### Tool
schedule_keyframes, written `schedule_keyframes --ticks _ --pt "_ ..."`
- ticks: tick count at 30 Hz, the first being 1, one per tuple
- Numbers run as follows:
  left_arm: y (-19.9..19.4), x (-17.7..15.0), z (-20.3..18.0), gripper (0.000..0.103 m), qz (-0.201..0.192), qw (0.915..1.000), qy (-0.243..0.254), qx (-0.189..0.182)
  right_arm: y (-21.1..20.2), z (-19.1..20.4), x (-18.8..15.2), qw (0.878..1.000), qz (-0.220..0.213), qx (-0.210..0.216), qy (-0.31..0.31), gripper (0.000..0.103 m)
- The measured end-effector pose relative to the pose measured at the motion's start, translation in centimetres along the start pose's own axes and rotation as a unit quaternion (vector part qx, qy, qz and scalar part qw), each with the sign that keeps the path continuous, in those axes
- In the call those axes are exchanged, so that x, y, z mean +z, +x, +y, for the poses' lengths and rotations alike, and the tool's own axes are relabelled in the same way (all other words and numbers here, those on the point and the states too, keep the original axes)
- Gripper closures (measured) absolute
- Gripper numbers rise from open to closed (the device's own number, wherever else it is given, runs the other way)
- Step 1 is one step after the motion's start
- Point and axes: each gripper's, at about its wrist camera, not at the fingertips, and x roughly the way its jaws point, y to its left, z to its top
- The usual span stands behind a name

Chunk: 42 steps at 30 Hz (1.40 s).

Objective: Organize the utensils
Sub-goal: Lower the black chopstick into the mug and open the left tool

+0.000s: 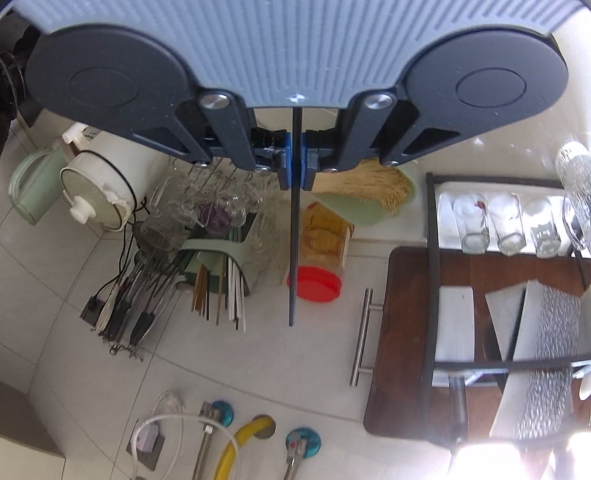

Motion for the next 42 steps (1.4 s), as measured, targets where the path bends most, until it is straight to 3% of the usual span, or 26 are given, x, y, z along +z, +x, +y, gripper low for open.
schedule_keyframes --ticks 13,27,42 --pt "0.6 -3.9 -0.2 0.098 0.022 0.9993 0.028 -0.007 -0.1 -0.1 -0.2 1.000 -0.007 -0.003 0.005 0.015" --pt "0.0 -7.1 -0.7 0.098 0.096 0.9926 0.062 -0.042 -0.4 -0.4 -0.6 1.000 -0.012 -0.009 0.009 0.015" --pt "0.6 -7.7 -1.0 0.097 0.131 0.9889 0.066 -0.027 -0.5 -0.5 -0.8 1.000 -0.014 -0.004 0.006 0.015"
